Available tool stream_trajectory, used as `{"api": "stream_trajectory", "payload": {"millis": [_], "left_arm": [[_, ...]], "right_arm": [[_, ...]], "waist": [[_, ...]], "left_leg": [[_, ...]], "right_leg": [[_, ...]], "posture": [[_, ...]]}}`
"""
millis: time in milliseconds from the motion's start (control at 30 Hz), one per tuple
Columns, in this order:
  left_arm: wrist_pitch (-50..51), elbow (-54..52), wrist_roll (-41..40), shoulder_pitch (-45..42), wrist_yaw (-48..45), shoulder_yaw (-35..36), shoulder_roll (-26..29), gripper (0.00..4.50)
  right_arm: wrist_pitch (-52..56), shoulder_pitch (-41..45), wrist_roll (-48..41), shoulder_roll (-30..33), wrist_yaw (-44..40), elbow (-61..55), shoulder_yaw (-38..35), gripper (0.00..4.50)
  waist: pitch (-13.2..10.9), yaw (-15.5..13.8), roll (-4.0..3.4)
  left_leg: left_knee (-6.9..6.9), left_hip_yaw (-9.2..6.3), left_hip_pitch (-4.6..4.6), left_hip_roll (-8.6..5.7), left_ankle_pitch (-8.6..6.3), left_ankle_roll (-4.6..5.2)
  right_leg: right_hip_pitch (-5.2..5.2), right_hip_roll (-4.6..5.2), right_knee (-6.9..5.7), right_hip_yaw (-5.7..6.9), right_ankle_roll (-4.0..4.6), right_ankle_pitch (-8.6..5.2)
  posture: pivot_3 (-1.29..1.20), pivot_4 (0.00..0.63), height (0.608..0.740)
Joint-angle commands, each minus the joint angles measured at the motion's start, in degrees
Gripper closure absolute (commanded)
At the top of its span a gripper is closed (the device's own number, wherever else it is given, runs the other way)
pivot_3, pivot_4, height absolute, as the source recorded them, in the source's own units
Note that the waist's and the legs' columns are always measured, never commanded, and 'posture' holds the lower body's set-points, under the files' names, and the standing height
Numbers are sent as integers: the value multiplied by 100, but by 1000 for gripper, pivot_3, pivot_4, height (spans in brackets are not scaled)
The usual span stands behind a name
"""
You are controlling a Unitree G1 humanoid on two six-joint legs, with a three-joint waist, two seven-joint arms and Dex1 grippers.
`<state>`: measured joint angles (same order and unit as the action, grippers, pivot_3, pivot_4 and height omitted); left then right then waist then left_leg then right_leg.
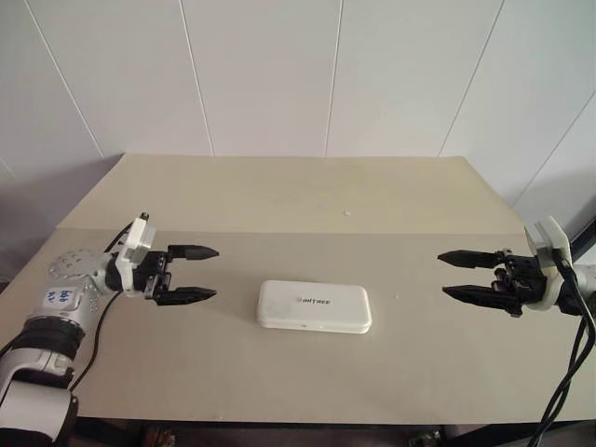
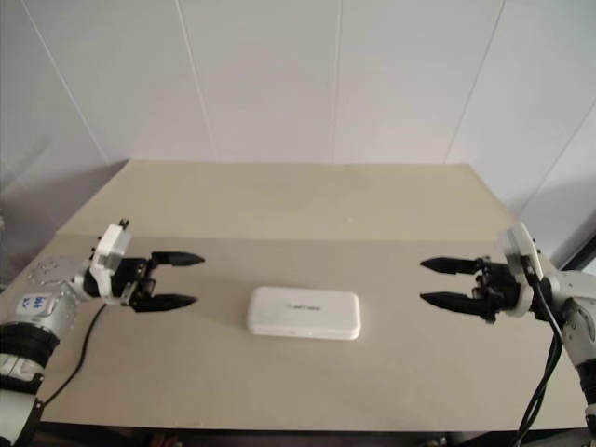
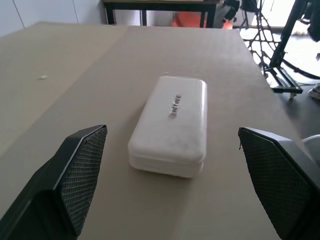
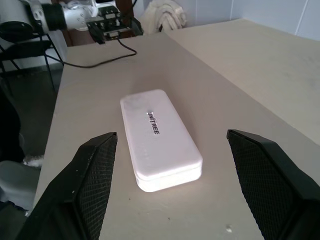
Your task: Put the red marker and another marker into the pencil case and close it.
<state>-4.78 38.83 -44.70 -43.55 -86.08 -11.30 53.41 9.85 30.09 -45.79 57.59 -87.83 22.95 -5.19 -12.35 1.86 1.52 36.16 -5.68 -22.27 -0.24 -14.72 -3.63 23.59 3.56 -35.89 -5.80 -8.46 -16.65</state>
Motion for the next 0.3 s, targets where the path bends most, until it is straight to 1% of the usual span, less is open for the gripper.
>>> {"api": "stream_trajectory", "payload": {"millis": [33, 167, 300], "left_arm": [[23, -172, -180, 125, -642, 69, 402, 27], [-249, -51, 23, 230, -642, -113, 769, 27], [-78, -133, -107, 299, -642, -60, 959, 27]], "right_arm": [[-144, -29, -6, 183, -467, 37, -263, 0], [-209, -25, 54, 59, -467, 35, -385, 0], [-384, 79, 212, -259, -459, 119, -449, 0]], "waist": [[0, 16, 0], [0, 34, -1], [0, 48, -1]], "left_leg": [[1, 0, 0, 0, 0, 0], [1, 2, 2, 0, 0, 0], [-1, 3, 3, 1, 0, 0]], "right_leg": [[0, 0, -1, 0, 0, 0], [0, -1, -3, 0, 1, -1], [-1, 0, -1, 0, 2, -1]], "posture": [[0, 150, 740], [0, 150, 740], [0, 150, 740]]}}
